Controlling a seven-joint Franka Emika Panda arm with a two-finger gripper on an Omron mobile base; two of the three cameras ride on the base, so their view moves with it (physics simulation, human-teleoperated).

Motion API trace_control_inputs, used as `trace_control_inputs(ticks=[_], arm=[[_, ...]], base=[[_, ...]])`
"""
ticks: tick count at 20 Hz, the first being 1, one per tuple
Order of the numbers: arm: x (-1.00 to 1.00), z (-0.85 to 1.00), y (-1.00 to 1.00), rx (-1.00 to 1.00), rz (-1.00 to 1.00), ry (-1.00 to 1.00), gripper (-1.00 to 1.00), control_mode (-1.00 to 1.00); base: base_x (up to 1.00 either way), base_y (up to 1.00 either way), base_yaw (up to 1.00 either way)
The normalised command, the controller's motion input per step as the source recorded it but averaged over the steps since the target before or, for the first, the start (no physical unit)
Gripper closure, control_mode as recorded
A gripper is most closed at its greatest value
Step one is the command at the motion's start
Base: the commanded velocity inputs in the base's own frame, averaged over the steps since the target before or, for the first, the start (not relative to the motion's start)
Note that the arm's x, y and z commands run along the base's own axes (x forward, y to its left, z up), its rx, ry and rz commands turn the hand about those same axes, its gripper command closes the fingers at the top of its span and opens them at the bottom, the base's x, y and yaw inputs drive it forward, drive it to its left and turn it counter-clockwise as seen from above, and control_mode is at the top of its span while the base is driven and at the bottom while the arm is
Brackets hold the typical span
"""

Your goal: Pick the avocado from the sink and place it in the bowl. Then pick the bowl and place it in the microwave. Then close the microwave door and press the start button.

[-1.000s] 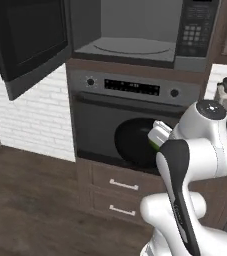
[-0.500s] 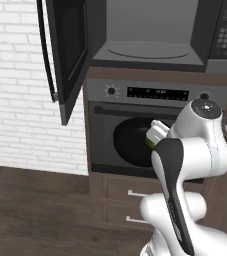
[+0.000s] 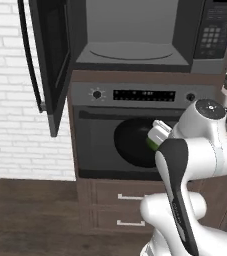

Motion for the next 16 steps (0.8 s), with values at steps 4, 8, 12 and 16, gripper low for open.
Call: trace_control_inputs(ticks=[4, 8, 12, 16], arm=[[0.00, 0.00, 0.00, 0.00, 0.00, 0.00, 1.00, 1.00], [0.00, 0.00, 0.00, 0.00, 0.00, 0.00, 1.00, 1.00], [0.00, 0.00, 0.00, 0.00, 0.00, 0.00, 1.00, 1.00], [0.00, 0.00, 0.00, 0.00, 0.00, 0.00, 1.00, 1.00]], base=[[0.42, 0.04, -0.38], [0.64, 0.30, -0.27], [0.77, 0.43, -0.15], [0.55, 0.60, -0.13]])
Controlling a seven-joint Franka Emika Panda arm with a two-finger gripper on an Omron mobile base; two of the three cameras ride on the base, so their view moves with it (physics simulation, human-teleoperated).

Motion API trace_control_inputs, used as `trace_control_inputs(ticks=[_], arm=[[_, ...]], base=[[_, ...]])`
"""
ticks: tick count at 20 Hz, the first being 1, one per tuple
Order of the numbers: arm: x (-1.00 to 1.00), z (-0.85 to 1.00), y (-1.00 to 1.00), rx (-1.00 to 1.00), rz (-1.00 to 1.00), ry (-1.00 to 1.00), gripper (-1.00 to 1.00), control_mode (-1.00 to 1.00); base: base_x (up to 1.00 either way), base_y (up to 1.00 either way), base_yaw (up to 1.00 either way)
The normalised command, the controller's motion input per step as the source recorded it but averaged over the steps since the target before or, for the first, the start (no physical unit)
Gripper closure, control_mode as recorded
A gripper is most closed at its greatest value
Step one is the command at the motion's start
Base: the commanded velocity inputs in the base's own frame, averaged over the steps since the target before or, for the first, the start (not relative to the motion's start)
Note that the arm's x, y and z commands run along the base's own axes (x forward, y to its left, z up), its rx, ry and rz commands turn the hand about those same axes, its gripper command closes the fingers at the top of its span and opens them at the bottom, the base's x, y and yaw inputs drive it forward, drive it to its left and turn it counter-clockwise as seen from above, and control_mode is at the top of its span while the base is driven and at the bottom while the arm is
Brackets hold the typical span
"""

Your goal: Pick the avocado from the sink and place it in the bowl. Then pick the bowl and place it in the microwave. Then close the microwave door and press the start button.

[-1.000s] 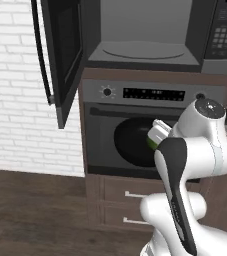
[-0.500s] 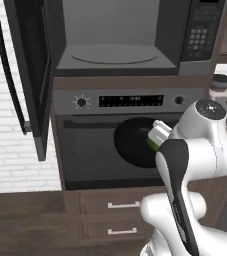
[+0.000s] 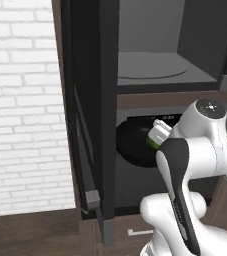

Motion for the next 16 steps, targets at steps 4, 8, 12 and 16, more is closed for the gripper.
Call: trace_control_inputs(ticks=[4, 8, 12, 16], arm=[[0.00, 0.00, 0.00, 0.00, 0.00, 0.00, 1.00, 1.00], [0.00, 0.00, 0.00, 0.00, 0.00, 0.00, 1.00, 1.00], [0.00, 0.00, 0.00, 0.00, 0.00, 0.00, 1.00, 1.00], [0.00, 0.00, 0.00, 0.00, 0.00, 0.00, 1.00, 1.00]], base=[[-0.15, 0.00, 0.00], [0.00, 0.00, 0.00], [0.02, 0.00, 0.00], [0.15, 0.00, 0.00]])
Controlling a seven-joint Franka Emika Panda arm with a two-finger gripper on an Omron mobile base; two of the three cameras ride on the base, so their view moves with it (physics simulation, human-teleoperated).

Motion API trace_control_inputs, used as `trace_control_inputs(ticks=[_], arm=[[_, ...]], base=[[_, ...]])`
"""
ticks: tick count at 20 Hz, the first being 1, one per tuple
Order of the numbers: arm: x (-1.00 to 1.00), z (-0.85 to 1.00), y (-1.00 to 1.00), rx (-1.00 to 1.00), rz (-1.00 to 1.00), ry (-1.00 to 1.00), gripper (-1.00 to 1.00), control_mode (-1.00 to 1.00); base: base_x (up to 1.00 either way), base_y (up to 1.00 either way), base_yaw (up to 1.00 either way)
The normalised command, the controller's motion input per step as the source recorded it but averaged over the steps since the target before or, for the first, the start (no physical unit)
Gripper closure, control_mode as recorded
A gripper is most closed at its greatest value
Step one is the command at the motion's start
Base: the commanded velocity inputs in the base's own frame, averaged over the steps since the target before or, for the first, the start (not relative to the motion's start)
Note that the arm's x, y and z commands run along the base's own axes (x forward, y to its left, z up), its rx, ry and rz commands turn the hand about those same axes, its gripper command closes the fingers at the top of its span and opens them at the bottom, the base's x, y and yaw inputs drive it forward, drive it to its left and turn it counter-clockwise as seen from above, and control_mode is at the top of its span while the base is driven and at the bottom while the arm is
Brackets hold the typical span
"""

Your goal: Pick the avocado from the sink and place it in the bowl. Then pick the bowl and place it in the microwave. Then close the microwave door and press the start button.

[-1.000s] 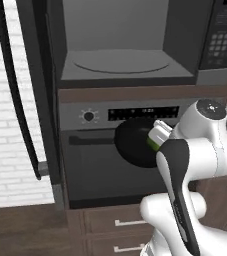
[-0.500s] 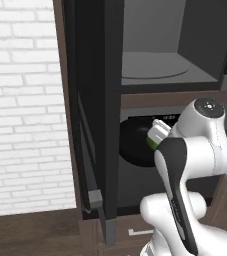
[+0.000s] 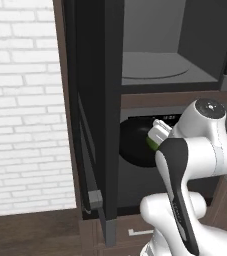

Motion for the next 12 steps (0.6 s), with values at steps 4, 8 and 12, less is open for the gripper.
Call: trace_control_inputs(ticks=[4, 8, 12], arm=[[0.00, 0.00, 0.00, 0.00, 0.00, 0.00, 1.00, 1.00], [0.00, 0.00, 0.00, 0.00, 0.00, 0.00, 1.00, 1.00], [-0.36, 0.44, 0.00, 0.06, -0.03, -0.14, 1.00, -1.00]], base=[[0.00, 0.00, 0.00], [-0.01, 0.00, 0.00], [0.00, 0.00, 0.00]])
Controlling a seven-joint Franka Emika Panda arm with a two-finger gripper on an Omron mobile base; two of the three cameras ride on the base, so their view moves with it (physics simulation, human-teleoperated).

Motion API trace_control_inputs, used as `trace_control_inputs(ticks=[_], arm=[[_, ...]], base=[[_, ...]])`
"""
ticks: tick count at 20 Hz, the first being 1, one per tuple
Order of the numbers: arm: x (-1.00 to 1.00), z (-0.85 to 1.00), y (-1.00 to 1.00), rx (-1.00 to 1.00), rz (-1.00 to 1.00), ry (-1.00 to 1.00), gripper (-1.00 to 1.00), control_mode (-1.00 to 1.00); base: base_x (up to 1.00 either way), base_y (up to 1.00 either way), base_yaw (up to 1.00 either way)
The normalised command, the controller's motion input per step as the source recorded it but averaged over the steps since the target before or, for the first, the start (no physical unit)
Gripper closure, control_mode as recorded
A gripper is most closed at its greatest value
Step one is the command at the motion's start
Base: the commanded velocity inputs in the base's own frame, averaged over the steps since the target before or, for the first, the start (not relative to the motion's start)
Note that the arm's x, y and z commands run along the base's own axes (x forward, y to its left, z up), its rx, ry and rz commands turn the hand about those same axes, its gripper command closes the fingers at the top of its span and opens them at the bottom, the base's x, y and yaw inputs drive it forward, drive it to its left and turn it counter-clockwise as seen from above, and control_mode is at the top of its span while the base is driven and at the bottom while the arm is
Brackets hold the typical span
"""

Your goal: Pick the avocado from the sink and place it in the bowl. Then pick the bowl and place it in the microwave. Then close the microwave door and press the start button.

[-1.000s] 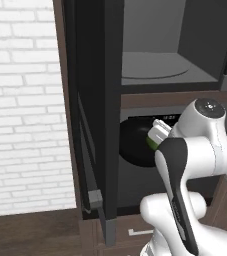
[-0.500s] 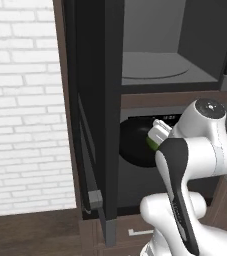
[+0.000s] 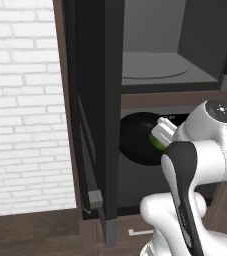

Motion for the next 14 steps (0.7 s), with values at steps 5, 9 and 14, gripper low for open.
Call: trace_control_inputs(ticks=[5, 9, 14], arm=[[-0.23, 0.97, -0.08, 0.07, -0.11, -0.14, 1.00, -1.00], [0.13, 1.00, -0.17, 0.08, -0.15, 0.00, 1.00, -1.00], [0.32, 0.84, -0.33, 0.07, -0.12, 0.04, 1.00, -1.00]], base=[[0.00, 0.00, 0.00], [0.00, 0.00, 0.00], [0.00, 0.00, 0.00]])
